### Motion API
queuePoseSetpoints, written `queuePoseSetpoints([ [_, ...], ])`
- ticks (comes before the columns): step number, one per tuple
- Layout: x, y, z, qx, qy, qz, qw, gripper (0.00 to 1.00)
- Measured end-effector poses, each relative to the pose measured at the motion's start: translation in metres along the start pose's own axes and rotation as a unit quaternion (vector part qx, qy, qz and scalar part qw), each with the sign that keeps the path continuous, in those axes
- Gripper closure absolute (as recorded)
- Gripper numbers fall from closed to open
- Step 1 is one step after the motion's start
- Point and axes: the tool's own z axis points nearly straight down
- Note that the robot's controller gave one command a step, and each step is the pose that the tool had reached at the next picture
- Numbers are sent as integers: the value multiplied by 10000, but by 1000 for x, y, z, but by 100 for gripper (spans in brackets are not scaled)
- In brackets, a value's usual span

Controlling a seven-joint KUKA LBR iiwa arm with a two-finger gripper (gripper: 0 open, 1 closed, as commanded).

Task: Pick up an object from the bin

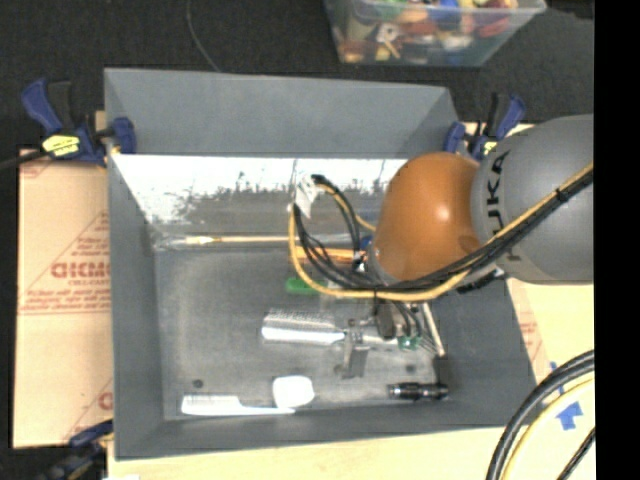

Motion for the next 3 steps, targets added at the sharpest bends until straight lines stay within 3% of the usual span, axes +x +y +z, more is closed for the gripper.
queuePoseSetpoints([
  [1, -2, 0, -3, -2, -33, 9, 10000, 0],
  [2, -22, 0, 87, -10, -45, 666, 9978, 0],
  [3, -23, 9, 87, 3, -78, 446, 9990, 0],
])
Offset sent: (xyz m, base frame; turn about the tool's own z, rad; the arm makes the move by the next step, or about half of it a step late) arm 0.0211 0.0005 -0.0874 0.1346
